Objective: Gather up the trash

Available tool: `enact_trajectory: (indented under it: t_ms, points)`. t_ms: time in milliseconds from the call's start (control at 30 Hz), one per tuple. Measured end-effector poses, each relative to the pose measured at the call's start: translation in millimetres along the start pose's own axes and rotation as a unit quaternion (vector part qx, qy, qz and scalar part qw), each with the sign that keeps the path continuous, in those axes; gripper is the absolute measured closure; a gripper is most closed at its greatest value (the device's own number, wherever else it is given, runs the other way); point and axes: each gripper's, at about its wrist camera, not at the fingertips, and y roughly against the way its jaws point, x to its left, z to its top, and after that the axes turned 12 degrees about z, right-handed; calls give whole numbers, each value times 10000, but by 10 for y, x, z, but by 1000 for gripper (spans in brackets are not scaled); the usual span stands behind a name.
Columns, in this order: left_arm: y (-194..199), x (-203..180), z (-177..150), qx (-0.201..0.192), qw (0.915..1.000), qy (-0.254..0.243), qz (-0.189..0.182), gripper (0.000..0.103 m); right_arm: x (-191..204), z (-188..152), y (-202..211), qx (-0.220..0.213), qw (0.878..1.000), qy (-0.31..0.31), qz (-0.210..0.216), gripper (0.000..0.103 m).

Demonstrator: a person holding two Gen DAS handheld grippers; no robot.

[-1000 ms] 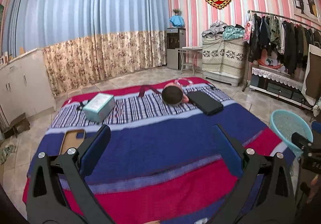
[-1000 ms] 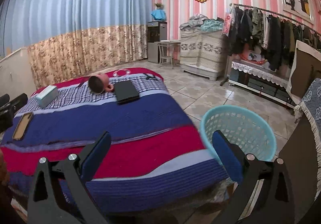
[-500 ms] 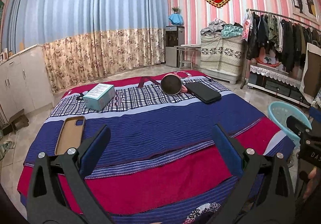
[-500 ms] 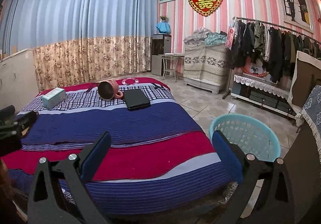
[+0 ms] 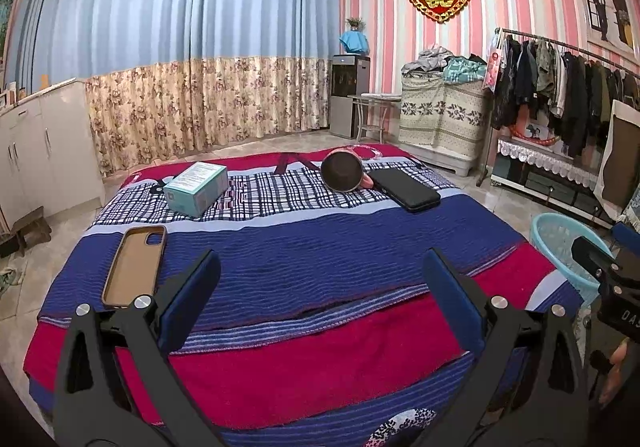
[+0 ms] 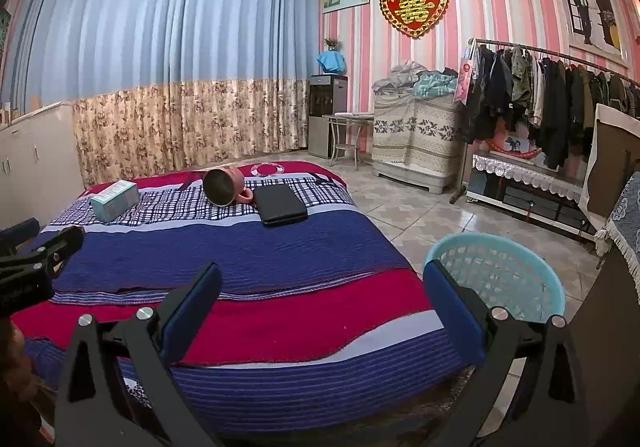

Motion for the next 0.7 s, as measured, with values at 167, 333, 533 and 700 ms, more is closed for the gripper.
enact_trajectory:
  t_ms: [167,333,533,700]
  points:
    - [17,18,15,-62,10000,34,4,5,3,13,39,-97,9999,-14,37,5]
    - [16,24,28,-72,10000,22,11,5,-35,21,58,-161,9998,-101,61,5]
    - [39,20,47,-95,9999,40,-11,5,-57,24,55,-210,9997,-132,85,5]
    - [38,20,58,-108,9999,59,-26,5,-55,22,56,-208,9997,-128,74,5]
